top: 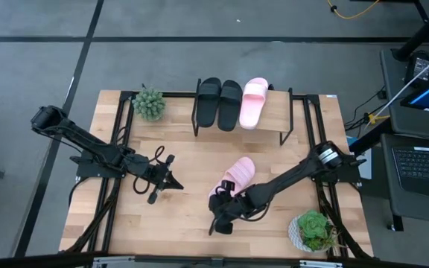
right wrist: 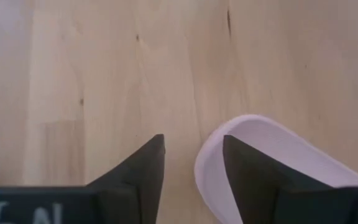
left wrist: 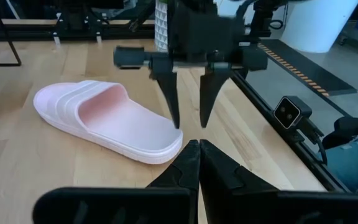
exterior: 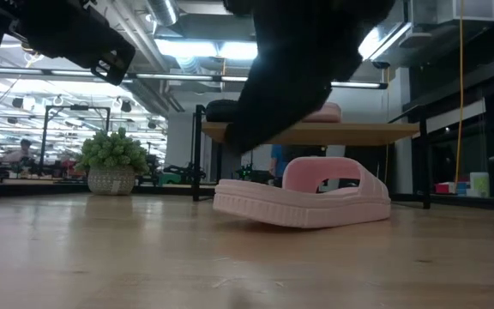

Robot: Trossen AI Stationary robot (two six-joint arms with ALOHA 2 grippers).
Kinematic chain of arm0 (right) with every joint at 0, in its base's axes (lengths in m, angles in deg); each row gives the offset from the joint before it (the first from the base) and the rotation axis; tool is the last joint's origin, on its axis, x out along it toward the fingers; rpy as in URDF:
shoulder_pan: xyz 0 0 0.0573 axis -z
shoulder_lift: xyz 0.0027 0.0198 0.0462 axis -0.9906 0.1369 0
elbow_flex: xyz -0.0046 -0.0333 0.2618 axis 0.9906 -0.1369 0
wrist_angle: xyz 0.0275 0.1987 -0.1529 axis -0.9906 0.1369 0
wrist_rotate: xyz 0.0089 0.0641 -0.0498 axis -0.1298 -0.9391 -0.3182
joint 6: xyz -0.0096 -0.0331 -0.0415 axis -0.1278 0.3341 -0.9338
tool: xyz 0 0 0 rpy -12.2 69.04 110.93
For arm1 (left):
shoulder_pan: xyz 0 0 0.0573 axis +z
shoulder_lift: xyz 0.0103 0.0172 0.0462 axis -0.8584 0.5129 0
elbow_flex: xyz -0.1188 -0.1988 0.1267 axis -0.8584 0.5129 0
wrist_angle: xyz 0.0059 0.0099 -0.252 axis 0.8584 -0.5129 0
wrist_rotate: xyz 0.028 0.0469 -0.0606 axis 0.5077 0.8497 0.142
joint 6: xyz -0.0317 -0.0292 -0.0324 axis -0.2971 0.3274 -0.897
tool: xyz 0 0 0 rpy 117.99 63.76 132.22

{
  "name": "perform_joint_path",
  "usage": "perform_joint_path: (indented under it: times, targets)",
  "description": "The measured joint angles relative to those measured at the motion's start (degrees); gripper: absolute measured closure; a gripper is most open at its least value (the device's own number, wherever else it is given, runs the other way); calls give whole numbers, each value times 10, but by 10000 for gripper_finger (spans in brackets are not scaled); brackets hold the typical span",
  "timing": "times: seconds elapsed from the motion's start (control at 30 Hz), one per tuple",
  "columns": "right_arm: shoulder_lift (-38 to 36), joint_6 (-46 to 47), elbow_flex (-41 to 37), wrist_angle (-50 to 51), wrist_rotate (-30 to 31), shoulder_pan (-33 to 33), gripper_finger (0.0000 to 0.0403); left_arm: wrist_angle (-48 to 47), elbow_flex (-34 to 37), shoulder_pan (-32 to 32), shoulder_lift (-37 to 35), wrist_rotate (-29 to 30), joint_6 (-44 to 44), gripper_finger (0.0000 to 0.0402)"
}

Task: Pick and place slides into the shelf
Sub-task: Put the pink slide on the shelf

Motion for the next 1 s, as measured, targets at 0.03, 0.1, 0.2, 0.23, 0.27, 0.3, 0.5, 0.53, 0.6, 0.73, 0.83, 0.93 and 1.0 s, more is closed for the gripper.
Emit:
perform_joint_path:
  times: [0.03, 0.1, 0.2, 0.23, 0.27, 0.3, 0.5, 0.53, 0.6, 0.73, 0.83, 0.93, 1.0]
  targets:
    - [5, 4, 0, 1, 0, 0, 238, 0, 0, 0, 0, 0, 0, 401]
    - [14, 10, 0, 0, 0, 3, 237, 0, 0, 0, 0, 0, 0, 400]
    - [27, 14, 0, 2, 0, 9, 237, 0, 0, 0, 0, 0, 0, 398]
    - [30, 24, 0, 3, 1, 12, 237, 0, 0, 0, 0, 0, 0, 398]
    - [33, 29, 0, 4, 1, 16, 237, -1, 0, 0, 0, 0, 0, 398]
    - [35, 38, 0, 3, 2, 18, 237, -1, 0, 0, 0, 0, 0, 398]
    - [37, 72, 0, 15, 2, 29, 237, -1, 0, 0, 0, 0, 4, 398]
    - [37, 71, 0, 17, 1, 29, 237, -1, 0, 0, 0, 0, 4, 398]
    - [37, 71, 0, 19, 1, 29, 237, -1, 0, 0, 0, 0, 4, 398]
    - [37, 91, 0, 49, 0, 29, 237, -1, 0, 0, 0, 0, 4, 398]
    - [35, 101, 2, 77, 0, 29, 239, -1, 0, 0, 0, 0, 4, 398]
    - [35, 101, 2, 94, 1, 29, 245, -1, 0, 0, 0, 0, 5, 398]
    - [35, 100, 2, 97, 1, 29, 251, -1, 0, 0, 0, 0, 5, 398]
